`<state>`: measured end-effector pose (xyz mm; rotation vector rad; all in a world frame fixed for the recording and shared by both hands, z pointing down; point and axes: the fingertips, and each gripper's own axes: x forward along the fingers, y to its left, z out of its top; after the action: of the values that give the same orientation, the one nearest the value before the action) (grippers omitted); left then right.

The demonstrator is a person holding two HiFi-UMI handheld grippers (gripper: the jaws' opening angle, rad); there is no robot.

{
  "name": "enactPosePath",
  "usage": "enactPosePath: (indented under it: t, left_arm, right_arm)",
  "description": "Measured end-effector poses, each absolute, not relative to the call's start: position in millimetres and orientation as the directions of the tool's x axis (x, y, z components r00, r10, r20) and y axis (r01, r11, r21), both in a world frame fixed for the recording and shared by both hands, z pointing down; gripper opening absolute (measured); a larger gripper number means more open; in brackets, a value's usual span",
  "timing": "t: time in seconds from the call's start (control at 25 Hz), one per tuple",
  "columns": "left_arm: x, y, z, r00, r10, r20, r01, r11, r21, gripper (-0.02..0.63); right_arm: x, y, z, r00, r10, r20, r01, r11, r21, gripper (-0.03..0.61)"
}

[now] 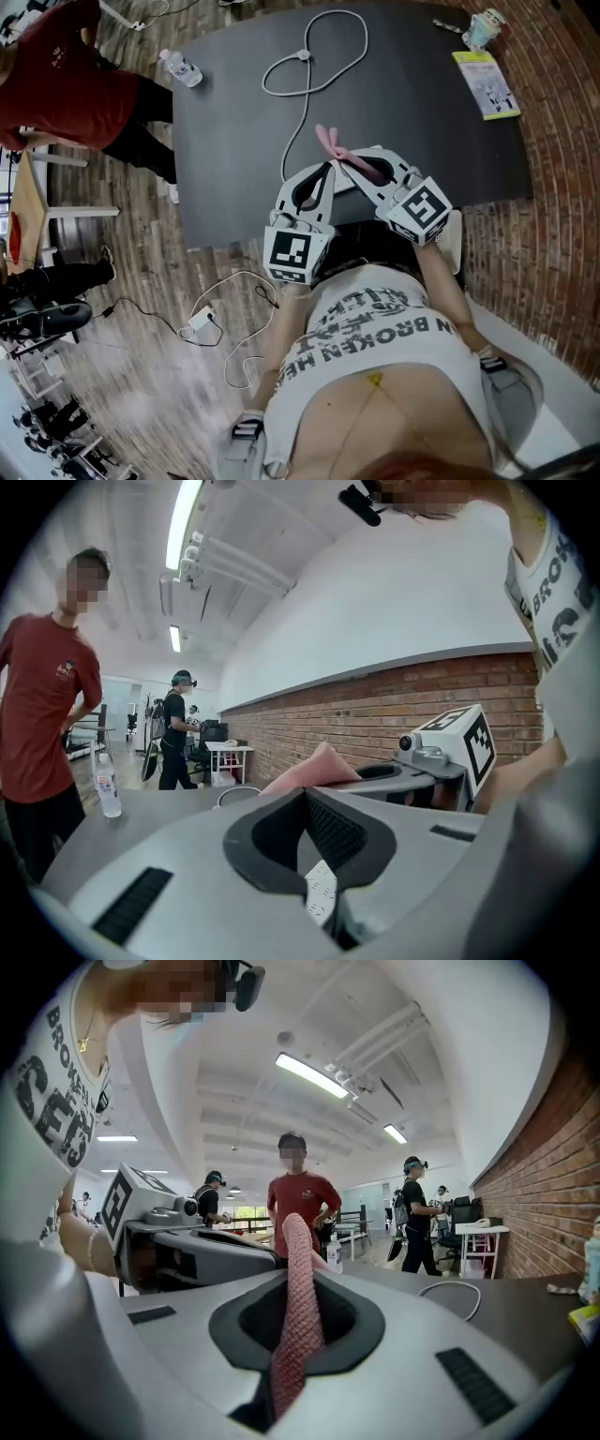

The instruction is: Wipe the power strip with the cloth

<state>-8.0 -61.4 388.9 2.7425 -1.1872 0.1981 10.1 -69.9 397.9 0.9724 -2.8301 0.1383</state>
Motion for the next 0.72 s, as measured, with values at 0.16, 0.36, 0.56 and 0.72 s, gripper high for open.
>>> enactPosePath:
  t: [0.16,0.36,0.56,0.72]
  left_arm:
    - [-7.0,-58.8,388.1,0.676,-0.715,0.178,-0.734,-0.675,0.072,0.008]
    - [-2.4,-53.4,389.6,0.685,-0.705,0.187,-0.724,-0.687,0.06,0.008]
    - [2.0,-51.8,385.2,0.692,-0.7,0.178,-0.718,-0.694,0.062,0.008]
    - [4.9,-51.8,384.6,0.696,-0.696,0.178,-0.713,-0.698,0.058,0.008]
  right_arm:
    - [11.7,-67.6,395.8,-0.775,-0.609,0.169,-0.622,0.783,-0.029,0.017]
    - [17.6,-66.1,392.0,-0.772,-0.614,0.164,-0.625,0.78,-0.023,0.017]
    - [21.4,-65.9,390.5,-0.763,-0.623,0.173,-0.634,0.773,-0.011,0.015]
    - [21.8,-64.5,391.0,-0.763,-0.622,0.177,-0.633,0.774,-0.01,0.015]
